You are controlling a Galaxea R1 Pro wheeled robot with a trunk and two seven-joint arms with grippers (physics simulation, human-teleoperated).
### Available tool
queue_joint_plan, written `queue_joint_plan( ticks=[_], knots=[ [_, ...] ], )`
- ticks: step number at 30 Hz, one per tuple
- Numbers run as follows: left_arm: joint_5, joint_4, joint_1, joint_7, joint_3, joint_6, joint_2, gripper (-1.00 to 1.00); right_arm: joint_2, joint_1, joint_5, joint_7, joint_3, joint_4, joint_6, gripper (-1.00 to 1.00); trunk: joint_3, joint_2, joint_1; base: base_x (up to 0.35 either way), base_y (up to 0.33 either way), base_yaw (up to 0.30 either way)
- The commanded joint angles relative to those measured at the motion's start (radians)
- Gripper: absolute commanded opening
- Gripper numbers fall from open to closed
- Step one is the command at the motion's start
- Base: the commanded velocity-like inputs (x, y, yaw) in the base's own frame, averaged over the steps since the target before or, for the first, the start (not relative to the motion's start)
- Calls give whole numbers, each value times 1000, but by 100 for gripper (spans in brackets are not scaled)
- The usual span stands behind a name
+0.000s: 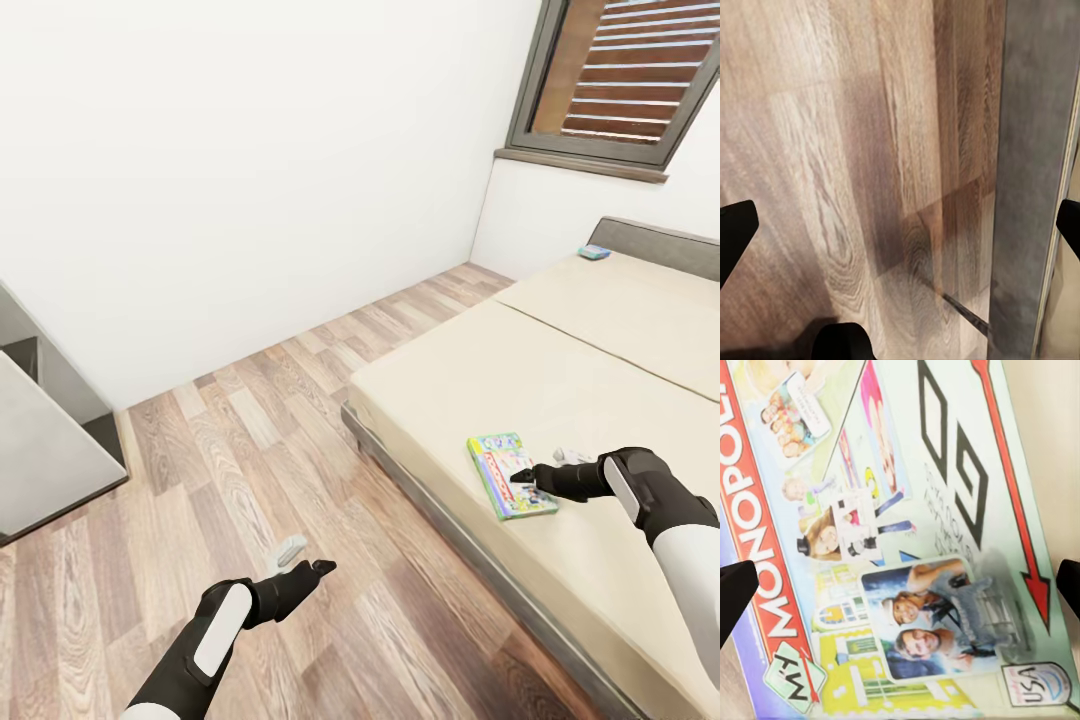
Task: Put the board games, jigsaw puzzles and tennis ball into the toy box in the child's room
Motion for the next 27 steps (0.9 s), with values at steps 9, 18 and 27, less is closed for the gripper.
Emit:
queue_joint_plan(
  ticks=[9,18,27],
  knots=[
    [-2,0,0,-3,1,4,0,100,0,0,-9,-3,-2,0,8,100,-1,0,0,-25,0,17],
    [-2,0,0,-3,1,4,0,100,1,0,-8,-3,-2,-1,8,100,-1,0,0,-7,0,141],
    [-2,0,0,-3,1,4,0,100,0,0,-9,-3,-2,0,8,100,-1,0,0,-1,0,84]
  ],
)
